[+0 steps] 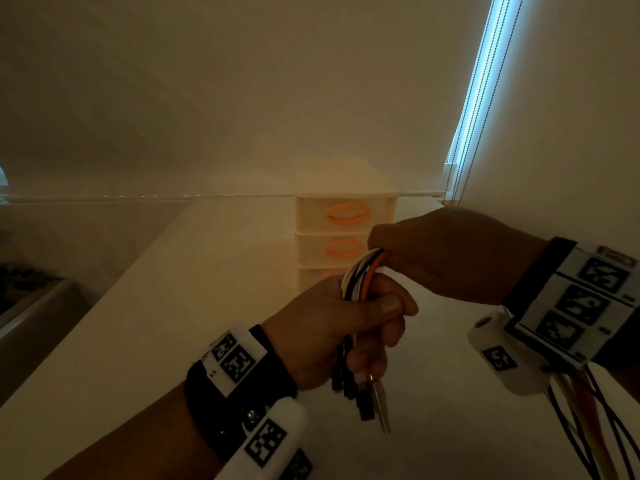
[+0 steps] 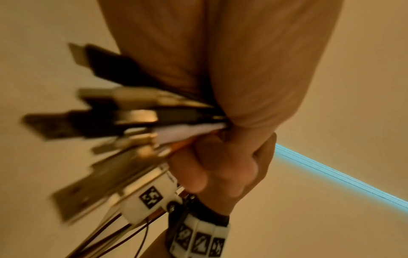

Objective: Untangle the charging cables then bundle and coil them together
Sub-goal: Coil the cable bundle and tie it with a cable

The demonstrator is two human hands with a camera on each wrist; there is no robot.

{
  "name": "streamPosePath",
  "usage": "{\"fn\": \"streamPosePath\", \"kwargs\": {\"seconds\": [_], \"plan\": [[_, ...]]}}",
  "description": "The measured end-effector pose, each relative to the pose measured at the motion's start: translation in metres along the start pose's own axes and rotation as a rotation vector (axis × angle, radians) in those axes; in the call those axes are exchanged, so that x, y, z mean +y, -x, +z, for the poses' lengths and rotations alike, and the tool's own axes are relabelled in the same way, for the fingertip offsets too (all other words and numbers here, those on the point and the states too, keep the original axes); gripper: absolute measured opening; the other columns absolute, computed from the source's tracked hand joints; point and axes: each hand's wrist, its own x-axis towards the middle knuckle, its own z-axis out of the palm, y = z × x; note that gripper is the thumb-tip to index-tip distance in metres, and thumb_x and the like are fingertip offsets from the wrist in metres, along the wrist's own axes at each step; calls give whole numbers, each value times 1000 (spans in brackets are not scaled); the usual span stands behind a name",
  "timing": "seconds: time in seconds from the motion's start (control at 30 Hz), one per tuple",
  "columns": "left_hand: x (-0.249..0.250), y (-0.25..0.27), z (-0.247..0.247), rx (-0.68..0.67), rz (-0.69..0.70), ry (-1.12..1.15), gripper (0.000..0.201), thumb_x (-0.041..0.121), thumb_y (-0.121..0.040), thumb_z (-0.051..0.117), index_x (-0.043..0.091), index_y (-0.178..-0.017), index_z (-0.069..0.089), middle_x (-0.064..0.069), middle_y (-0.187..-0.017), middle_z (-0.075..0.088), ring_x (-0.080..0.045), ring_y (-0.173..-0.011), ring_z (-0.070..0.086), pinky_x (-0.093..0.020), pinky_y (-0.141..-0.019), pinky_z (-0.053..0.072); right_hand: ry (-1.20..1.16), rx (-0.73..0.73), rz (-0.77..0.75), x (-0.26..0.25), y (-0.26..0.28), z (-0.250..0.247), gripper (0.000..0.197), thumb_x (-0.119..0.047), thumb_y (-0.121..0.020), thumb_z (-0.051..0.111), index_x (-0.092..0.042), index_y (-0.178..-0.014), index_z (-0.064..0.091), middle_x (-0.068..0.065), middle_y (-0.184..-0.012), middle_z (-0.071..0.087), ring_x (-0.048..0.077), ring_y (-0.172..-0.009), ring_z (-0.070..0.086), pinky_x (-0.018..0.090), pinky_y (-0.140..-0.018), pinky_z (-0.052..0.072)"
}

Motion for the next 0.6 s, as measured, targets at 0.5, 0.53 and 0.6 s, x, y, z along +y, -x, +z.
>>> {"fn": "streamPosePath", "kwargs": {"seconds": [0.5,0.53,0.6], "plan": [[-1,6,12,-314,-226,234,49,46,-99,48,15,-62,51,5,-42,26,-3,-33,38,-22,-50,41,-175,-25,31,-2,10,10,18,-45,-98,34,-31,-98,46,-17,-69,48,-5,-51,42,11,-50,30],[2,7,10,-303,-208,224,49,46,-99,48,14,-63,51,5,-42,27,-4,-33,39,-22,-50,43,-226,-18,46,-1,12,10,21,-46,-99,34,-30,-97,49,-14,-70,52,-1,-52,46,14,-50,34],[3,8,8,-269,-207,168,44,46,-98,52,12,-69,54,7,-42,33,-6,-34,42,-25,-53,47,-273,-27,48,-1,13,9,25,-47,-100,34,-31,-103,53,-11,-75,61,4,-59,55,15,-53,41]]}}
